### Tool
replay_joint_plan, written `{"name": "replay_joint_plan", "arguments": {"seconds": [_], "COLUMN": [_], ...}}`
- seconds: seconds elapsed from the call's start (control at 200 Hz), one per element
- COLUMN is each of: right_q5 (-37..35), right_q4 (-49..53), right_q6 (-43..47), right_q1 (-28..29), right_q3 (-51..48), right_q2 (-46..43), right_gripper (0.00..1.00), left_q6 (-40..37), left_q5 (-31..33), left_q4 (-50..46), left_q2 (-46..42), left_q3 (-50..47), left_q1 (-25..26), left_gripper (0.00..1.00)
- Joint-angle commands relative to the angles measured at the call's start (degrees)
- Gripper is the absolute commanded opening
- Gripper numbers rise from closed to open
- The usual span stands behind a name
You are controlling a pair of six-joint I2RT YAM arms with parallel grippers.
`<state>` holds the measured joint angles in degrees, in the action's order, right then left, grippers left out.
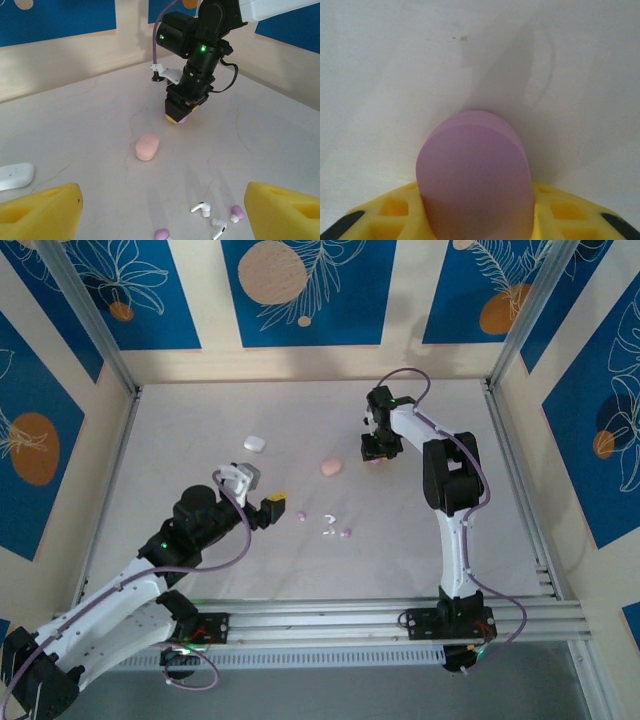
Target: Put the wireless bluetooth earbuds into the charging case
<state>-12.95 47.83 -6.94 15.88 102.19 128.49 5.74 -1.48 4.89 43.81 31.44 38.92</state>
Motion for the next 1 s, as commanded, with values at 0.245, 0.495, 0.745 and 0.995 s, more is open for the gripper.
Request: {"name": "replay_joint_plan", "arguments": {"seconds": [0.245, 0.495, 0.745, 0.995], "right_q5": [6.2, 17.0, 15.3, 15.1], "right_q4": [-5.4, -17.1, -27.9, -30.5], "right_q6": [1.5, 6.1, 16.7, 20.3], "right_q1": [2.1, 10.8, 23.3, 27.3], "right_q3": [-9.4, -25.7, -36.4, -37.7], "right_q2": [-13.1, -35.6, -51.1, -53.8], "right_gripper": [0.29, 0.29, 0.27, 0.27], "left_q6": [4.2, 16.6, 30.2, 31.3], "left_q5": [-0.8, -4.4, -14.7, -15.1], "left_q4": [-3.3, -5.8, 0.9, -1.6], "left_q2": [1.8, 6.7, 12.1, 12.9], "left_q3": [4.8, 9.8, 14.2, 16.1], "left_q1": [0.1, -3.0, -4.0, -3.9], "left_gripper": [0.82, 0.80, 0.77, 0.75]}}
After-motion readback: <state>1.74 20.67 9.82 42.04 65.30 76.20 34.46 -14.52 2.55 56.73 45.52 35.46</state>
